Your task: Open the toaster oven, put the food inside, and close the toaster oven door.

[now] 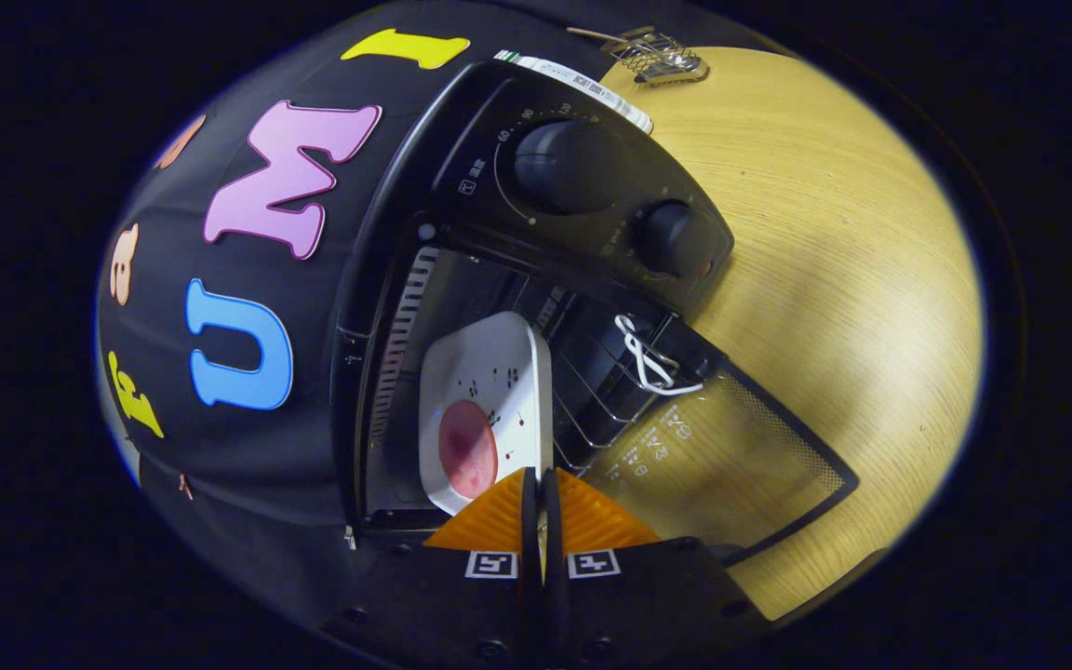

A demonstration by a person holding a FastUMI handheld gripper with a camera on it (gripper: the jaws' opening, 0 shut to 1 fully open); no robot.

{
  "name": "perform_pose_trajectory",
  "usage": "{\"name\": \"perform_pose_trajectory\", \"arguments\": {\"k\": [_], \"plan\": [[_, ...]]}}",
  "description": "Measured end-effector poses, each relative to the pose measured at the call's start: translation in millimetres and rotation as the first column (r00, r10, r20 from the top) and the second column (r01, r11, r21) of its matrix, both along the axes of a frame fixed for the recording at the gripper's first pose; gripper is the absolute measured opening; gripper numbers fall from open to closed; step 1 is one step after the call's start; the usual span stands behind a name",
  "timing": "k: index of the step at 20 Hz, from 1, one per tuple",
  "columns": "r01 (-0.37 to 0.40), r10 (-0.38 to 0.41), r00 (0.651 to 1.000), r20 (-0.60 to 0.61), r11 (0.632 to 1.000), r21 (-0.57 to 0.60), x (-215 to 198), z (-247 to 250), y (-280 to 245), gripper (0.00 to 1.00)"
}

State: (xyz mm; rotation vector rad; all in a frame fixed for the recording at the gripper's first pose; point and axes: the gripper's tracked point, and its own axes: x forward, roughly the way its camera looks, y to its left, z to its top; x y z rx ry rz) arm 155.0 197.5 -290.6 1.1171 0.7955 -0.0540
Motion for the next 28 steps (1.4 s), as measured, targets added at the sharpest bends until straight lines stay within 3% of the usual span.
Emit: {"name": "perform_pose_trajectory", "arguments": {"k": [6,10,13,14,16,17,19,23,28], "plan": [[0.08,-0.08,0.997,-0.007,0.996,0.05,21.1,-1.8,10.4,0.06],[0.079,-0.084,0.996,0.044,0.993,0.091,21.0,17.3,14.6,0.16],[-0.001,-0.005,0.998,0.066,0.997,0.078,-3.4,33.5,22.4,0.41],[-0.031,0.027,0.997,0.066,0.997,0.068,-13.4,36.5,25.4,0.65],[-0.085,0.083,0.993,0.078,0.996,0.016,-33.2,42.0,24.3,0.88],[-0.1,0.102,0.991,0.084,0.995,-0.026,-41.3,43.8,20.9,0.88],[-0.145,0.155,0.983,0.095,0.984,-0.1,-55.8,43.3,17.4,0.99],[-0.238,0.267,0.96,0.083,0.936,-0.258,-88.0,50.0,8.7,0.98],[-0.303,0.39,0.917,0.084,0.818,-0.49,-114.1,47.1,-0.6,0.98]]}}
